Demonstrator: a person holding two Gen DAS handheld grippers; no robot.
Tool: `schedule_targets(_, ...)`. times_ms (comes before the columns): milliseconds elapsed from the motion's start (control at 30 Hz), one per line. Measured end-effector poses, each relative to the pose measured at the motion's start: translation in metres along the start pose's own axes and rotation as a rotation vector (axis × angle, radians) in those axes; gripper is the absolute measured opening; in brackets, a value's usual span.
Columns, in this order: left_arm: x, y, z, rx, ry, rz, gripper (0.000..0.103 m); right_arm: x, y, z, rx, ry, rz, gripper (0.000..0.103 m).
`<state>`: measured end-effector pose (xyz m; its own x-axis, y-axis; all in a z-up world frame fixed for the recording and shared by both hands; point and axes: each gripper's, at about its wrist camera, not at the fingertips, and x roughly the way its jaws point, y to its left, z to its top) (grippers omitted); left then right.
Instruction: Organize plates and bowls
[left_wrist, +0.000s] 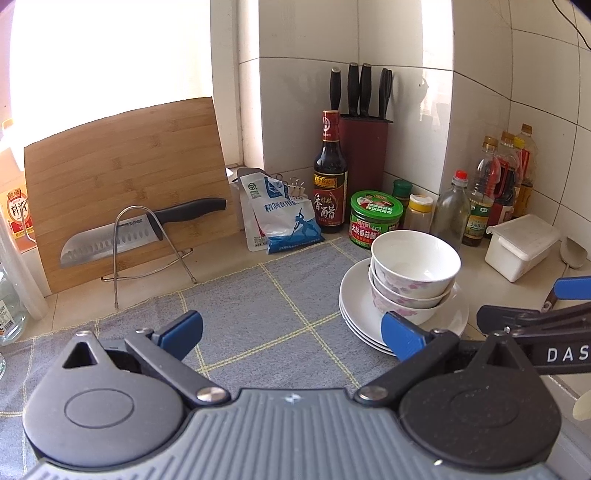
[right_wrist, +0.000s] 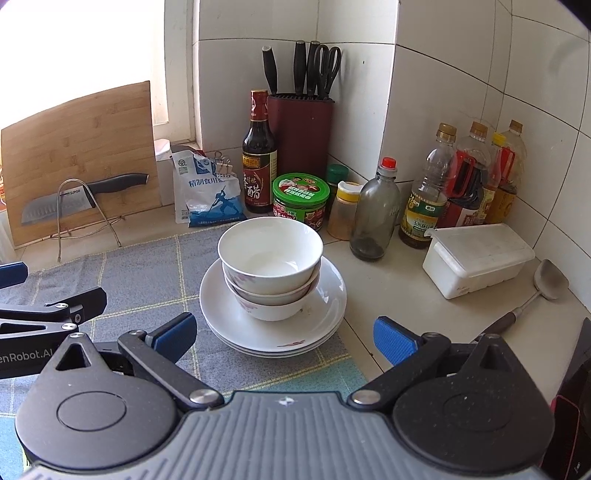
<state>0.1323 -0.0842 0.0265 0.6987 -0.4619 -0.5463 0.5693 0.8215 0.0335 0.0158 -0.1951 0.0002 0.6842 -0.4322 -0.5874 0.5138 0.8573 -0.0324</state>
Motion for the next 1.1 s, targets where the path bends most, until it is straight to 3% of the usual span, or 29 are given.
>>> schedule_targets(1100, -0.0018, -0.0014, 0.0012, -0.015, 0.005, 0.012, 0.102, -0.0045, 0.0011, 0.0020, -0.022, -0.020, 0.000, 0.103)
